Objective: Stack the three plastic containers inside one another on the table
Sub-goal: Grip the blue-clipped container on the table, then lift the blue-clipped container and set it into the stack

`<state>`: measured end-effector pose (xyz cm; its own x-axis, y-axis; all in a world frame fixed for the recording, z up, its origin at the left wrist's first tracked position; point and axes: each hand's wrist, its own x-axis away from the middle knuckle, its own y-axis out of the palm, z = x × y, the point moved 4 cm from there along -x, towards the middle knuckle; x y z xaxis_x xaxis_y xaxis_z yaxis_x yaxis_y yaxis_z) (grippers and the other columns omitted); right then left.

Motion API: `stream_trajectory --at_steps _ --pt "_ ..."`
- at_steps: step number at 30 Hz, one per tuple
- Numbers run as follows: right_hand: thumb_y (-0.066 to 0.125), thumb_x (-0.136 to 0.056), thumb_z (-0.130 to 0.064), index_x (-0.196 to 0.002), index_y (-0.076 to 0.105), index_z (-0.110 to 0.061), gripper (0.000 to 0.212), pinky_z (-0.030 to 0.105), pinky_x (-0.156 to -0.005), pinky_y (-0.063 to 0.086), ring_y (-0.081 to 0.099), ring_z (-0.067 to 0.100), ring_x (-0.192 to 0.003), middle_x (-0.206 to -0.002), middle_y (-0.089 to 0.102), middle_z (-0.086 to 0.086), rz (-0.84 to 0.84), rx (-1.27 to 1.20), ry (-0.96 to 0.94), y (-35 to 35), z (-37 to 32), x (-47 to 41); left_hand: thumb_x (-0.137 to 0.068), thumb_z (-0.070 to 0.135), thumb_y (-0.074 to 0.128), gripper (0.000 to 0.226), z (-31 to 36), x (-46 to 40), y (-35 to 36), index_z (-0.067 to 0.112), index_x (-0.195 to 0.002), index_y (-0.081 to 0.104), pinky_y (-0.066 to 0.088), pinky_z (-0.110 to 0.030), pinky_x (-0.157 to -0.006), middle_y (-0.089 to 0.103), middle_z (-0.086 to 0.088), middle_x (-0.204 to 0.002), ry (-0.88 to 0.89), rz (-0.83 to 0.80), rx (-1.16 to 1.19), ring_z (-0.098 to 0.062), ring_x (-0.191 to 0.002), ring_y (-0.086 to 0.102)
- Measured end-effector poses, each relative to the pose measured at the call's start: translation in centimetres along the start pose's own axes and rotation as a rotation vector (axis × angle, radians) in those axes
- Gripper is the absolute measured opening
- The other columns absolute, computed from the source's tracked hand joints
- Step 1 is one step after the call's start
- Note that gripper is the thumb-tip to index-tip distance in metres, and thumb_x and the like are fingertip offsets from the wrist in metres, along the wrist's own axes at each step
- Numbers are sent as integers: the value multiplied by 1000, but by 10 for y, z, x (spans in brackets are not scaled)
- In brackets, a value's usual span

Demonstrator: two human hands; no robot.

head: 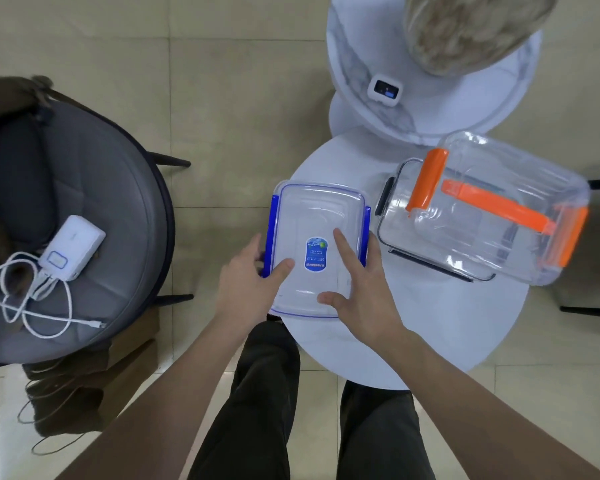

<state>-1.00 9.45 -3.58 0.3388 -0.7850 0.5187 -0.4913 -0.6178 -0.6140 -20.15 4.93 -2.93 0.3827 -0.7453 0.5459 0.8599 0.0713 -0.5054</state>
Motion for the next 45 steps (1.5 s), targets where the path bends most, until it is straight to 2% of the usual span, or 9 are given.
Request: stream_trajectory --at_steps 6,18,22,28,30,32,36,42,45 --pt "80 -82 -24 -155 13 -47 102 32 -110 42 15 14 -150 -164 -3 -10 -45 -26 -23 -43 -40 31 -81 45 74 31 30 35 -30 35 -104 57 54 -17 -56 65 25 -88 -11 24 12 1 -76 69" --pt "81 -81 -28 -151 25 -46 91 32 -110 45 21 7 -147 -162 2 -22 17 -65 -109 -151 -94 101 -74 39 83 36 114 97 -76 42 -99 58 57 -19 -57 70 21 -89 2 1 175 3 -75 70" --pt "82 -80 -29 -148 30 -47 87 23 -107 43 20 -8 -137 -159 6 -28 69 -96 -147 -177 -102 122 -75 40 82 31 140 118 -83 48 -93 59 59 -21 -58 74 24 -87 52 -7 225 3 -80 71" --pt "83 -77 -30 -148 31 -46 90 -3 -96 22 8 -29 -131 -161 11 -25 188 -114 -196 -216 -106 148 -75 36 83 40 178 140 -87 26 -111 68 64 -40 -66 77 11 -95 83 -48 327 -11 -81 75" --pt "83 -76 -30 -150 26 -46 95 -8 -95 23 9 -26 -136 -161 14 -25 234 -143 -212 -227 -106 158 -75 34 84 38 191 148 -88 29 -109 68 64 -41 -66 77 10 -94 104 -50 348 -13 -80 75" --pt "84 -75 -30 -152 21 -45 100 -1 -103 27 19 -13 -144 -160 21 -22 281 -178 -224 -238 -104 168 -75 33 85 34 203 155 -88 37 -104 67 63 -40 -64 76 11 -93 138 -57 348 -13 -78 75" --pt "85 -74 -30 -152 23 -41 101 38 -111 45 36 7 -143 -155 33 -20 340 -235 -241 -254 -100 187 -72 35 86 42 220 168 -84 29 -109 69 63 -41 -65 77 3 -95 150 -78 377 -18 -78 75" --pt "84 -76 -28 -143 20 -58 97 15 -105 43 44 -5 -133 -144 36 -40 398 -338 -182 -267 -91 211 -78 22 84 38 237 185 -72 21 -113 69 62 -37 -62 77 1 -94 157 -96 394 -19 -75 75" --pt "83 -78 -28 -143 18 -58 96 13 -97 43 42 -18 -127 -131 32 -56 420 -415 -111 -267 -81 220 -79 19 83 36 245 191 -66 21 -112 69 60 -31 -60 77 -1 -95 154 -103 426 -20 -74 76"
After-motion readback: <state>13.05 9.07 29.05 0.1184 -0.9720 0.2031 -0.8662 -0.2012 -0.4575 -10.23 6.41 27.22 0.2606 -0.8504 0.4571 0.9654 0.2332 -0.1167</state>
